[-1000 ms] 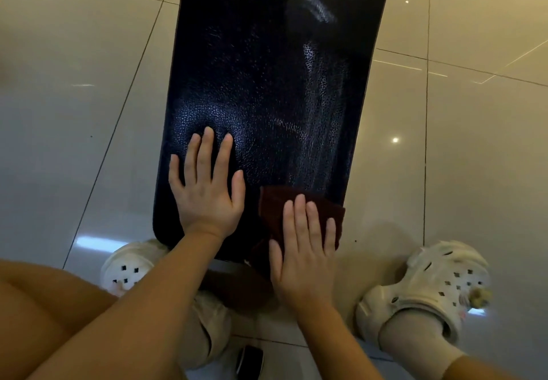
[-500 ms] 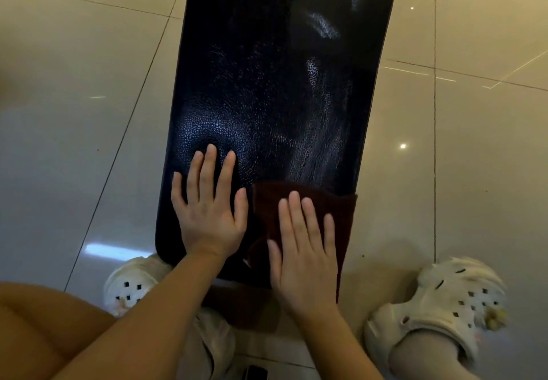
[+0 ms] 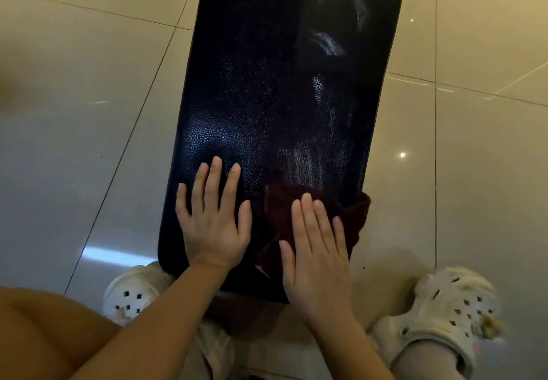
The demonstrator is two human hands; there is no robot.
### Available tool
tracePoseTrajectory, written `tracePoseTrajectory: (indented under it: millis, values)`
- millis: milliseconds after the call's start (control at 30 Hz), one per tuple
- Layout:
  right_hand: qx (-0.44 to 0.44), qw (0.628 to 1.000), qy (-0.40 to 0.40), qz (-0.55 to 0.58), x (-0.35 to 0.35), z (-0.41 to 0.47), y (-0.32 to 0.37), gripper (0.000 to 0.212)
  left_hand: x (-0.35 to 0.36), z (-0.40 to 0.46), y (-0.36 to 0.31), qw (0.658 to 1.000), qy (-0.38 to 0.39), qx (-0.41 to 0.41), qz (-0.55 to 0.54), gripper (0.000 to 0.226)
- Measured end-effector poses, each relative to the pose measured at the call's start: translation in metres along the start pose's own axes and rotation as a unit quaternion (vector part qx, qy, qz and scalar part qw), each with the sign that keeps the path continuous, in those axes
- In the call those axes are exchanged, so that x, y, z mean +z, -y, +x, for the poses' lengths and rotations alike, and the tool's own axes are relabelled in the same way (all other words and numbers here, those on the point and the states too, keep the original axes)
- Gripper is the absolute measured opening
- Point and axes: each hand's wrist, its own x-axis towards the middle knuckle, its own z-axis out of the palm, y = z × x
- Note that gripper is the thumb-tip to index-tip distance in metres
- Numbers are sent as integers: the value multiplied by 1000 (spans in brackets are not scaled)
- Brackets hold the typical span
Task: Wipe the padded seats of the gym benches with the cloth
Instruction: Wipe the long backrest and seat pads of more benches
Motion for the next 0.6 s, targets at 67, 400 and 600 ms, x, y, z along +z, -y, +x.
tracePoseTrajectory:
  millis: [67,400,600]
  values:
    - [-3,1000,-6,13,-1,20,1,56,0,1,0,1000,3,-1,3,54]
    - [-29,999,-1,22,-11,36,-6,54,1,0,1,1000,7,1,13,55]
    - [-20,1000,-13,13,-10,62,7,56,1,0,2,1000,12,-1,7,55]
